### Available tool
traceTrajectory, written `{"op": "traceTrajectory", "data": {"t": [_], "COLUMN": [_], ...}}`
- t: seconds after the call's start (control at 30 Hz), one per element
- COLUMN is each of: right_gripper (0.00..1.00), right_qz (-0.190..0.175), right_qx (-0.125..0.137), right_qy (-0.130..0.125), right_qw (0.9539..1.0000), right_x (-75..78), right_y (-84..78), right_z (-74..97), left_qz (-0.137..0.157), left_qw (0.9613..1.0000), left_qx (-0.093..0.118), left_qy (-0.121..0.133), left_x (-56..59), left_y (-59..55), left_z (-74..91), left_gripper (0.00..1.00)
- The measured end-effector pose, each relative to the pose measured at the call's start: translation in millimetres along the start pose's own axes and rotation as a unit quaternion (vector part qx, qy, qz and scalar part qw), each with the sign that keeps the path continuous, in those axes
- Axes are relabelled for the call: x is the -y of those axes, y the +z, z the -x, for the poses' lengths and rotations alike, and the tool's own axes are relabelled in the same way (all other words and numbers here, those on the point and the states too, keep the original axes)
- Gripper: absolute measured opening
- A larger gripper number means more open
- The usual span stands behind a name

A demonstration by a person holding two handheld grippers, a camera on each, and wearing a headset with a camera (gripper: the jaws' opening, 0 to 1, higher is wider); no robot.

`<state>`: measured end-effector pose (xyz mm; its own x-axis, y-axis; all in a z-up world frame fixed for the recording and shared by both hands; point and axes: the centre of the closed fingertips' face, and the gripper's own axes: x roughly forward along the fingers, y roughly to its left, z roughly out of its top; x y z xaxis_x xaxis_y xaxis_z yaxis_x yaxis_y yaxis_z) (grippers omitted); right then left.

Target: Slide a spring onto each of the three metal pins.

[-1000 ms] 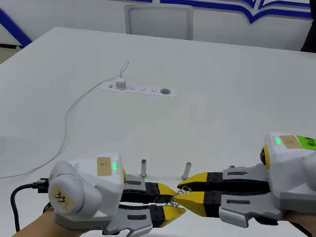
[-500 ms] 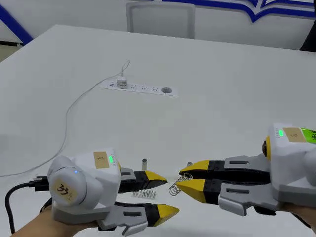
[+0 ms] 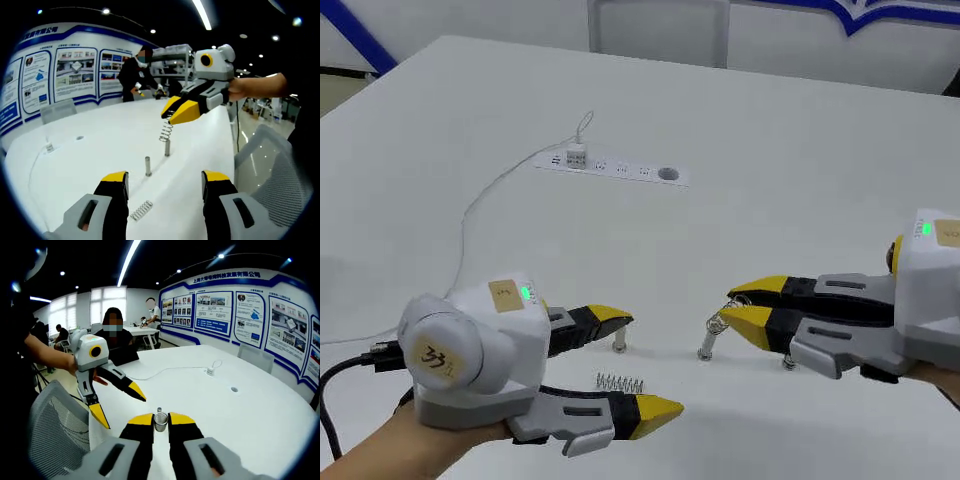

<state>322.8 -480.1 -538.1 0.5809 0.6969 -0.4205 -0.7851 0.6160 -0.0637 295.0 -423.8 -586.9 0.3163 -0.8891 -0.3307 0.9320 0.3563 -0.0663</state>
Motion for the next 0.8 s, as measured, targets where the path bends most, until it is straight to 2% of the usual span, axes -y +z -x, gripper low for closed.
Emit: {"op": "traceTrajectory", "data": {"t": [0.07, 0.37, 0.57, 0.8], "right_gripper": [0.11, 0.11, 0.11, 0.11], "right_qz": [0.01, 0.004, -0.006, -0.005], "right_qx": [-0.01, -0.034, -0.052, -0.083], "right_qy": [-0.013, -0.038, -0.041, -0.037], "right_qw": [0.9998, 0.9987, 0.9978, 0.9958], "right_x": [8.8, 38.6, 46.4, 46.9], "right_y": [-2.0, -11.9, -25.4, -44.2], "right_z": [-1.0, -13.5, -27.7, -42.1], "left_qz": [0.001, 0.019, 0.029, 0.037], "left_qw": [0.9999, 0.9985, 0.9974, 0.9961], "left_qx": [-0.007, -0.021, -0.026, -0.033], "left_qy": [0.007, 0.048, 0.061, 0.072], "left_x": [-4.7, -25.9, -32.1, -37.6], "left_y": [-4.1, -15.6, -21.6, -27.7], "left_z": [1.6, 14.2, 18.0, 19.6], "left_gripper": [0.64, 0.73, 0.78, 0.83]}}
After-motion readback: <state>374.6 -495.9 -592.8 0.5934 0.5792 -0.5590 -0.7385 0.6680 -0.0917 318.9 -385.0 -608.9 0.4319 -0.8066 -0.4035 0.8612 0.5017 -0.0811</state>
